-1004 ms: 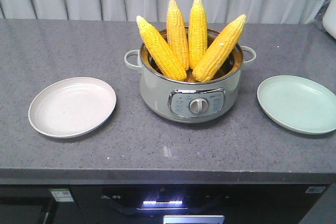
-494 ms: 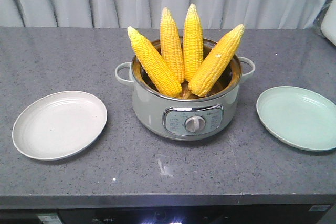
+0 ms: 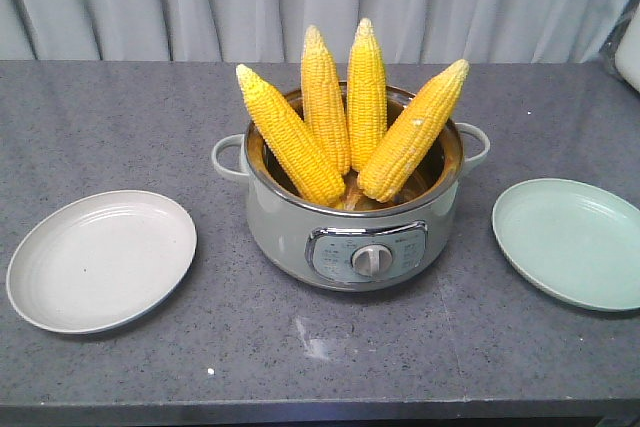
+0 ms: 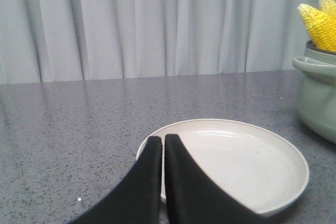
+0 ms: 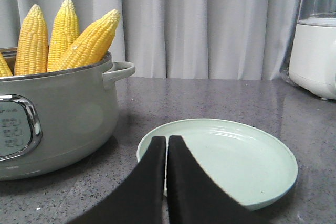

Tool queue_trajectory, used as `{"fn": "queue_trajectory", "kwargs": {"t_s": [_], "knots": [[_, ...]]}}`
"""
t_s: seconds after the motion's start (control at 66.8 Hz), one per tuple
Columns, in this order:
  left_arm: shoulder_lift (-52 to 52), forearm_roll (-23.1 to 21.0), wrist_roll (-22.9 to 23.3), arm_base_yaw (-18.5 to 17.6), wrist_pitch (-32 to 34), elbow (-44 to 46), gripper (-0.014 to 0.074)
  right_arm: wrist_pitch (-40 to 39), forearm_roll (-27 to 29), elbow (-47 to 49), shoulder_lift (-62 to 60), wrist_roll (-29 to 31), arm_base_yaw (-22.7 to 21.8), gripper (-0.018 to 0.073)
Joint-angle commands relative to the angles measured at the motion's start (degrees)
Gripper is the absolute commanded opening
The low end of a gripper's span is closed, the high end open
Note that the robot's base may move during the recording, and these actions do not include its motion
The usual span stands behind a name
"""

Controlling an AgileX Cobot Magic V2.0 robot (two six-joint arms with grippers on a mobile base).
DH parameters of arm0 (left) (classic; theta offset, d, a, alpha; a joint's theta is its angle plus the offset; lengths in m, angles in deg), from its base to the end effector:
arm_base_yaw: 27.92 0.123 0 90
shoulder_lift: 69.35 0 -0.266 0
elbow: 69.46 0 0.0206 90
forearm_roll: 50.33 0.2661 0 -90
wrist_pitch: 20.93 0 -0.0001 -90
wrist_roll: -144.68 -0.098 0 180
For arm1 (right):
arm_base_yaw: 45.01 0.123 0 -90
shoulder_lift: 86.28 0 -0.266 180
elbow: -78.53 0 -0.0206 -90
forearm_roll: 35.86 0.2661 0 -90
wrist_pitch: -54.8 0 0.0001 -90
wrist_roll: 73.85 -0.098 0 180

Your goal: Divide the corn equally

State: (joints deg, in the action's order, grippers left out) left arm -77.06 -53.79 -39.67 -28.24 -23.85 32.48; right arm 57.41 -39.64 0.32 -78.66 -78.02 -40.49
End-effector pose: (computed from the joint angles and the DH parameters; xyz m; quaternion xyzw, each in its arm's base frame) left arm 0.0982 -0.0009 0.2010 0.0085 0.6989 0.0025 0.7152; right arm 0.0979 0.0074 0.2007 -0.0240 0.6970 0.0297 0.7161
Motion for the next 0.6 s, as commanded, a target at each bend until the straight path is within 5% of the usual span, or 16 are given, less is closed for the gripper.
{"fn": "queue_trajectory", "kwargs": {"t_s": [0.0, 0.584], "knots": [[0.9, -0.43, 0.69, -0.3, 4.26, 0.92, -0.0006, -4.13, -0.79, -0.44, -0.38, 0.34, -0.24, -0.0008], [0.9, -0.43, 0.69, -0.3, 4.26, 0.92, -0.0006, -4.13, -0.79, -0.44, -0.38, 0.34, -0.24, -0.0008]]}}
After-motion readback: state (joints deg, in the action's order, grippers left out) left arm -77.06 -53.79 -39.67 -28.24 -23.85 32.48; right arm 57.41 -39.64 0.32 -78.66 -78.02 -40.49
